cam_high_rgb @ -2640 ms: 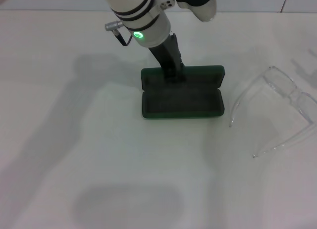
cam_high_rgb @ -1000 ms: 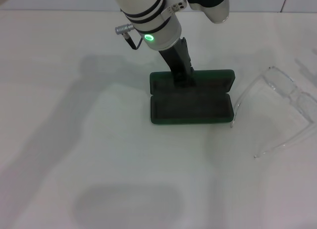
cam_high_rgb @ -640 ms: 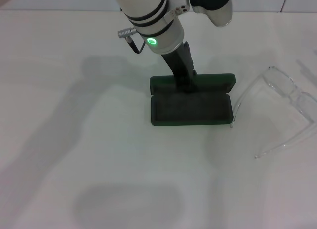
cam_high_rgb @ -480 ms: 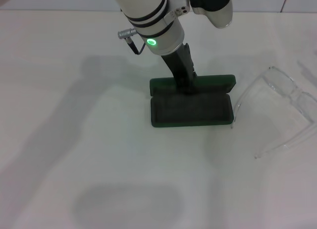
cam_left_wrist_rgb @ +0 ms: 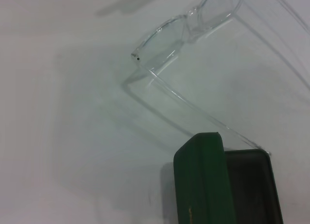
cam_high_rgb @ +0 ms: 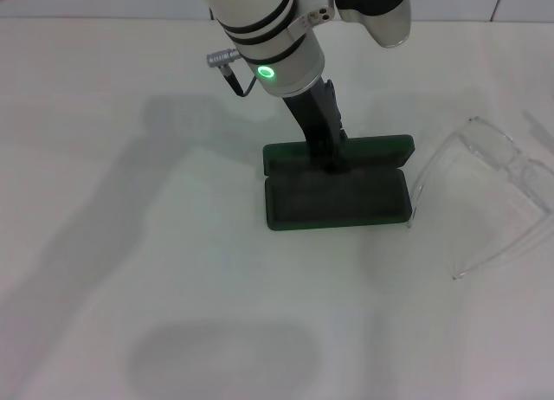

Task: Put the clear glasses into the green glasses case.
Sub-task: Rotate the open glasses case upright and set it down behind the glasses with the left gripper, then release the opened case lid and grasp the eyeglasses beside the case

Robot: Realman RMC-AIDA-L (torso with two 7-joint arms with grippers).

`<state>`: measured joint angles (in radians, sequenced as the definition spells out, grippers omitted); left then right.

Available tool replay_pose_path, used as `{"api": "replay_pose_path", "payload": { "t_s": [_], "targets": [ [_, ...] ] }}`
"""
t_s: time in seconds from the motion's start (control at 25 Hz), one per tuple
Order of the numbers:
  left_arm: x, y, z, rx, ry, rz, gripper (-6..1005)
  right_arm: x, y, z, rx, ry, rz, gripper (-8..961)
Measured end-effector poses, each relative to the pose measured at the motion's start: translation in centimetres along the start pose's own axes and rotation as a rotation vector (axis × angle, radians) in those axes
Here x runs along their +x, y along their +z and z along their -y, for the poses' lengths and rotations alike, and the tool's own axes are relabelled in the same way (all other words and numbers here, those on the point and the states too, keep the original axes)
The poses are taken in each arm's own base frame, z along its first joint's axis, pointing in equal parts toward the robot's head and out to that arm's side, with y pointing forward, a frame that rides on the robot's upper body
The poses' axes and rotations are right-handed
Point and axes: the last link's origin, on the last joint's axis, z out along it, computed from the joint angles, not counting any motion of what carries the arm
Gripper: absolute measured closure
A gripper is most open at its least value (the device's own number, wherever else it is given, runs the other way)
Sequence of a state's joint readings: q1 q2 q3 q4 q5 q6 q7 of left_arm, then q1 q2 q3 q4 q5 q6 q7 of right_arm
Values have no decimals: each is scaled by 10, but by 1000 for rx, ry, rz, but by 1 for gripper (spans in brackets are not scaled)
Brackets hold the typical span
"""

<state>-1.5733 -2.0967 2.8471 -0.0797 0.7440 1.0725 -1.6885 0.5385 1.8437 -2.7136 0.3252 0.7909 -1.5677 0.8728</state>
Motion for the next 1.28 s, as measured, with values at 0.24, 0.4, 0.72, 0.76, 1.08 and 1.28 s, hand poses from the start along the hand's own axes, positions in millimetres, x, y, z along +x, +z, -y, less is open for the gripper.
{"api": "replay_pose_path", "payload": {
  "t_s": [0.24, 0.4, 0.72, 0.76, 1.08, 1.28],
  "targets": [
    [4, -2, -1, -12, 12, 0, 617, 0, -2, -1, -1, 3, 5, 340],
    [7, -4, -2, -21, 17, 0, 617, 0, -2, -1, -1, 3, 7, 340],
    [12, -6, -3, -33, 21, -6, 616, 0, -3, -1, -1, 2, 7, 341],
    [13, -6, -3, -34, 24, -9, 616, 0, -3, -1, -1, 3, 7, 341],
    [18, -8, -5, -44, 39, -12, 616, 1, -8, -1, 6, 5, 16, 341],
    [23, -10, -6, -55, 47, -17, 616, 1, -9, -1, 8, 6, 16, 341]
  ]
}}
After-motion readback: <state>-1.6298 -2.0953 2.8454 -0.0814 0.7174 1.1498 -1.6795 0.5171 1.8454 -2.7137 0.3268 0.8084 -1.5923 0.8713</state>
